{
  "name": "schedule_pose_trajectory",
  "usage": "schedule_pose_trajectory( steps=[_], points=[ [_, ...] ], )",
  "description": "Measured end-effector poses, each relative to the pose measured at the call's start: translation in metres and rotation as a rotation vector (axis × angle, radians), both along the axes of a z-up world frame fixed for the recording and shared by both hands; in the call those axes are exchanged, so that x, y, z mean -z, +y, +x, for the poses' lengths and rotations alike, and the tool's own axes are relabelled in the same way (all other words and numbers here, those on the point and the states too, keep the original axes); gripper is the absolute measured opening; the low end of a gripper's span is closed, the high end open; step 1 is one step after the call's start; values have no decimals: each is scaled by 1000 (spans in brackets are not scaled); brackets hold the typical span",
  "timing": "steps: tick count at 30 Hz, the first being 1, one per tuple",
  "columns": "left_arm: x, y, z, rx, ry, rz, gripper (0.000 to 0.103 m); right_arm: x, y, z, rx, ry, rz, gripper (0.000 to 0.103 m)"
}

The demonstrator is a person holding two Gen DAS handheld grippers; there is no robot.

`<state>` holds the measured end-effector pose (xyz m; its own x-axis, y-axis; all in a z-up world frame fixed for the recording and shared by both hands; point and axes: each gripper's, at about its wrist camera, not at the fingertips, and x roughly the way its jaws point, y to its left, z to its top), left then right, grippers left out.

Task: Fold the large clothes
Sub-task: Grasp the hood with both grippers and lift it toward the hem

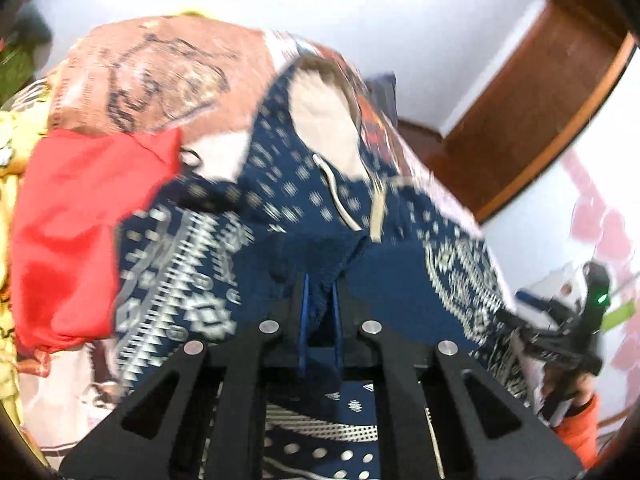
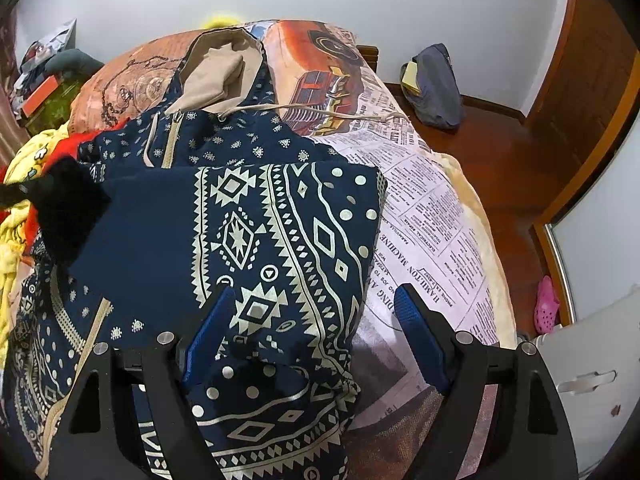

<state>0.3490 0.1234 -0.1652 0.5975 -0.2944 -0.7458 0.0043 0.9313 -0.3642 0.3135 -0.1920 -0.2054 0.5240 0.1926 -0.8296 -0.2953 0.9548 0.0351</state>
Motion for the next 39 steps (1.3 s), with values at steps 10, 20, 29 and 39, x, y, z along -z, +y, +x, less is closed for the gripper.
schedule_pose_trajectory(
  steps=[10,20,29,39],
  points=[
    [3,68,-22,-131,18,26,8,8,12,7,-5,24,-26,79],
    [66,104,-29,-229,161,175,5,15,22,4,-27,32,-87,79],
    [47,94,-46,-142,159,365,13,-1,25,9,-28,-3,-74,79],
    [-42,36,-15,-44,-75,421,74,-49,42,26,-67,-150,-39,79]
  ],
)
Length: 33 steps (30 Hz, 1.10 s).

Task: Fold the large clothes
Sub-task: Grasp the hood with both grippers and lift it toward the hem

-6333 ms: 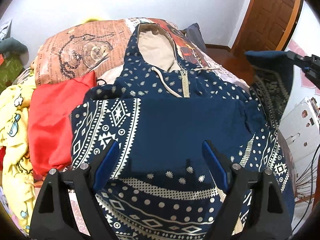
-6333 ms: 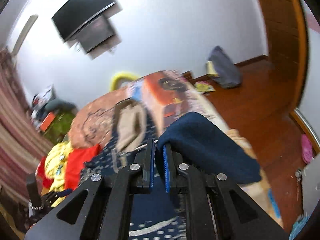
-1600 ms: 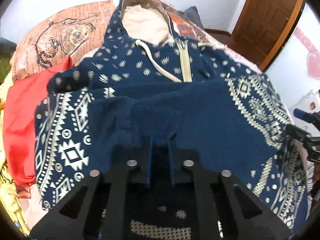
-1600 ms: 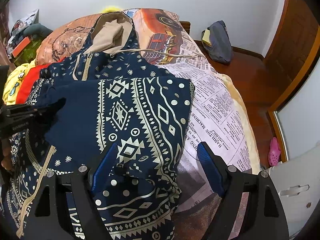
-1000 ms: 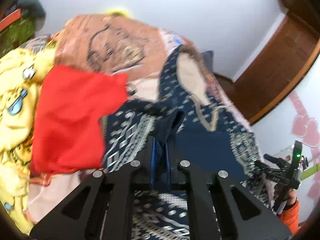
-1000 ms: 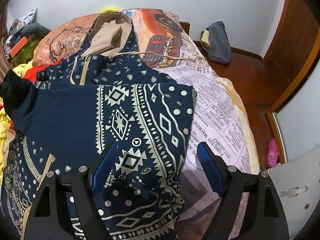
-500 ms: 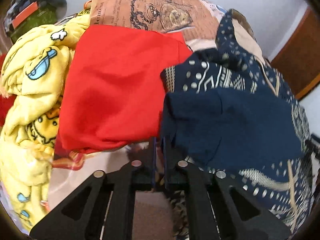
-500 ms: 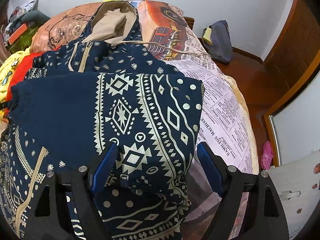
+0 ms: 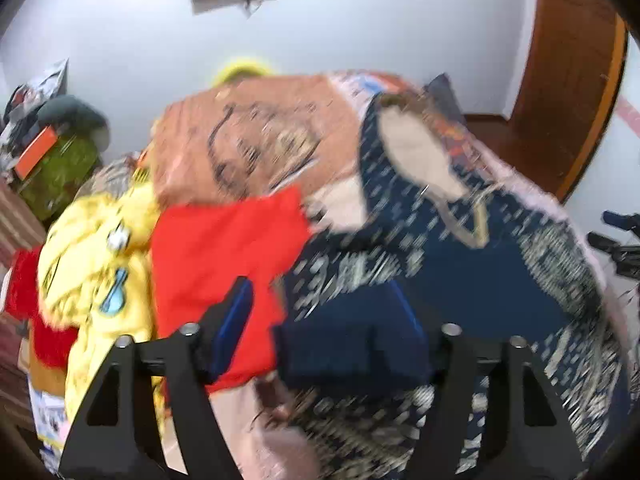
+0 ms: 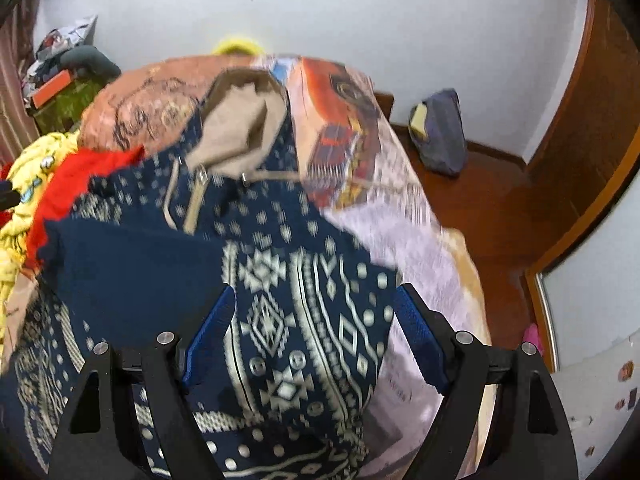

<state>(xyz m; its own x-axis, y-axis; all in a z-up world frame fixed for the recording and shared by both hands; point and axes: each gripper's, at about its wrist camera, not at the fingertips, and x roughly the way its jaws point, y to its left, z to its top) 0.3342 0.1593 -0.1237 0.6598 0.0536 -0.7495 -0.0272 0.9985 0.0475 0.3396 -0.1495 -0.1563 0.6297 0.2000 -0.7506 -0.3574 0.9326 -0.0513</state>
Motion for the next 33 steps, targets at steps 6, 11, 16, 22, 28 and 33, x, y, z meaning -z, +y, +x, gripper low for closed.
schedule_pose_trajectory(
  steps=[6,11,16,22,28,33],
  points=[
    [-23,-36,57,59,-41,-34,84,-22,16,32,-40,-52,42,79],
    [-7,-49,117,59,16,-67,86,-22,32,72,-57,-23,78,79],
    [27,-47,173,25,113,-130,86,0,51,124,-59,86,119,79],
    [77,-38,222,-29,214,-176,86,45,71,178,-43,232,141,79],
    [117,-33,257,-53,299,-274,86,89,84,219,0,367,146,79],
    [135,-30,270,-97,309,-322,82,106,84,231,34,375,144,73]
  ],
)
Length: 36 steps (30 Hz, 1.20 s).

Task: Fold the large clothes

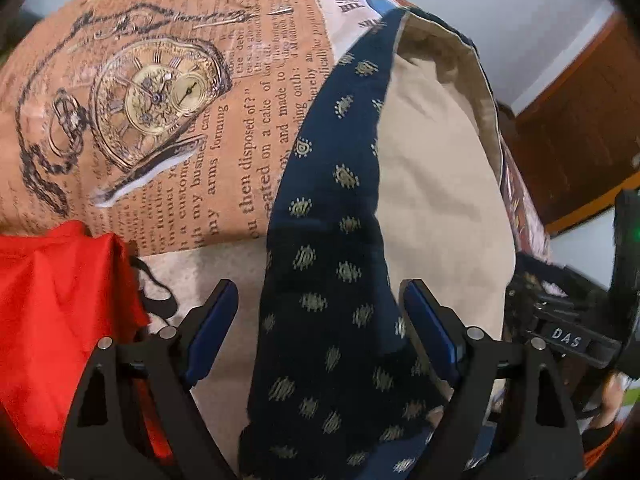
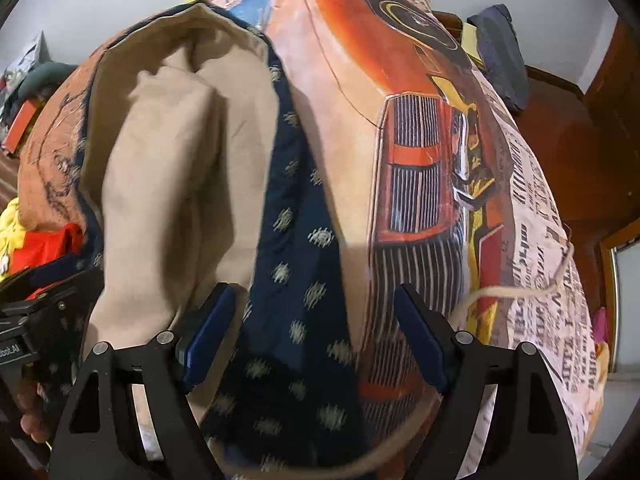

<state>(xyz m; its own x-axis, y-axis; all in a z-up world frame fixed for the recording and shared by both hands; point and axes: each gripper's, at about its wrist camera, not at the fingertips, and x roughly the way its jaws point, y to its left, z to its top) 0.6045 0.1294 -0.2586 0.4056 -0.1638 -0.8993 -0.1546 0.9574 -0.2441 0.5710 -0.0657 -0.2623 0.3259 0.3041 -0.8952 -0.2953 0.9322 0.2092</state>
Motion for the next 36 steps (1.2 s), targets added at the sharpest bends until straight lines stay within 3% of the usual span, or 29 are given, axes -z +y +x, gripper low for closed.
schedule_pose_trajectory(
  steps=[2,4,7,9,12,14,20,27,32,36],
  points=[
    [2,4,1,-24,-2,-39,68,2,-3,1,2,24,57,43],
    [4,8,1,-41,-2,-60,63,3,-5,0,2,42,103,29],
    [1,10,-4,-50,-14,-71,46,-2,1,-8,-30,7,50,12],
    [-5,8,-9,-32,-23,-63,25,-10,6,-19,-55,-34,14,11],
    [-18,-1,-19,16,-36,44,12,-25,6,-36,-90,-64,26,10],
    [-32,-10,-28,51,-66,99,11,-37,1,-46,-100,-82,37,10],
    [-90,-27,-72,149,-163,142,11,-83,-12,-79,-134,-143,84,9],
    [-146,-41,-130,246,-216,140,11,-133,-25,-137,-167,-231,141,9],
    [-144,-52,-172,302,-200,140,11,-133,-42,-168,-197,-243,146,9],
    [-122,-57,-204,339,-160,194,11,-108,-48,-197,-214,-223,89,9]
  ],
)
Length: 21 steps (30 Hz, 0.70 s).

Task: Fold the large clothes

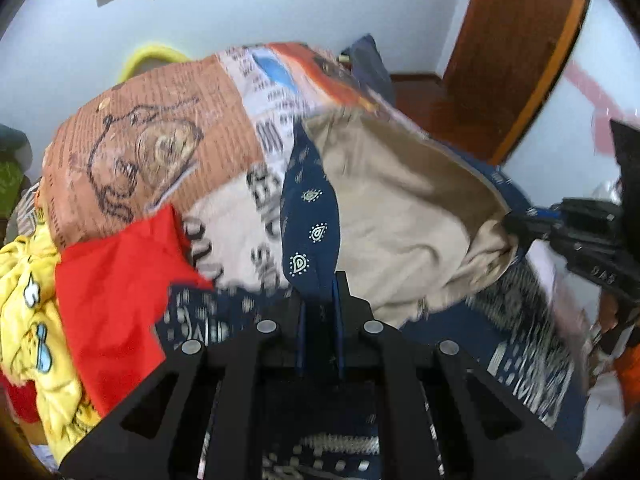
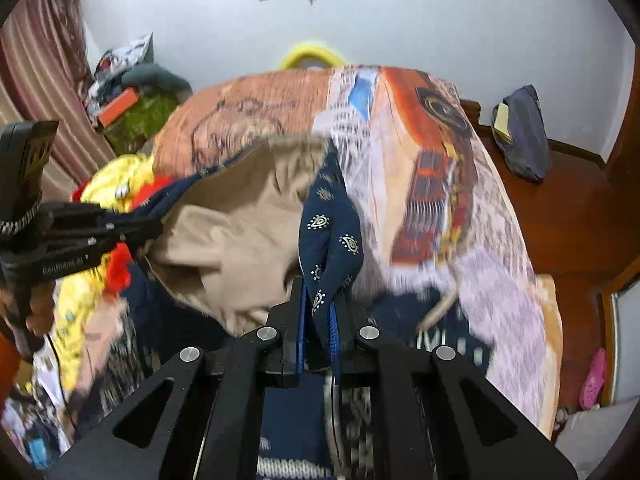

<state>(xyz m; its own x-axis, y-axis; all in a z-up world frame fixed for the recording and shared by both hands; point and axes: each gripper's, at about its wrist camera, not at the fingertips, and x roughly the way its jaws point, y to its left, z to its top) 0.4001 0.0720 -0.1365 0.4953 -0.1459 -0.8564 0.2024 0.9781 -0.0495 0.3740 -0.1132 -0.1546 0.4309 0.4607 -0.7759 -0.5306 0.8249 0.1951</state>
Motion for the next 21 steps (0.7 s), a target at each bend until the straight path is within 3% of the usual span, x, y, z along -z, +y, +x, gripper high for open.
schedule_pose_trajectory(
  steps=[7,12,13,15,17,21],
  points=[
    [58,6,-35,-21,97,16,13,42,-13,-33,16,64,-42,9],
    [89,19,-48,-73,150,-20,34,61,-18,-43,43,54,-83,10],
    [91,20,-50,-78,143,-13,40,63,-18,-42,41,63,-92,14],
    [91,22,-54,-95,124,17,60,62,-18,-43,40,76,-107,24],
    [87,23,-58,-90,114,26,61,58,-16,-44,38,77,-131,44],
    [68,25,-62,-69,85,12,61,39,-12,-52,31,-4,-145,54]
  ],
)
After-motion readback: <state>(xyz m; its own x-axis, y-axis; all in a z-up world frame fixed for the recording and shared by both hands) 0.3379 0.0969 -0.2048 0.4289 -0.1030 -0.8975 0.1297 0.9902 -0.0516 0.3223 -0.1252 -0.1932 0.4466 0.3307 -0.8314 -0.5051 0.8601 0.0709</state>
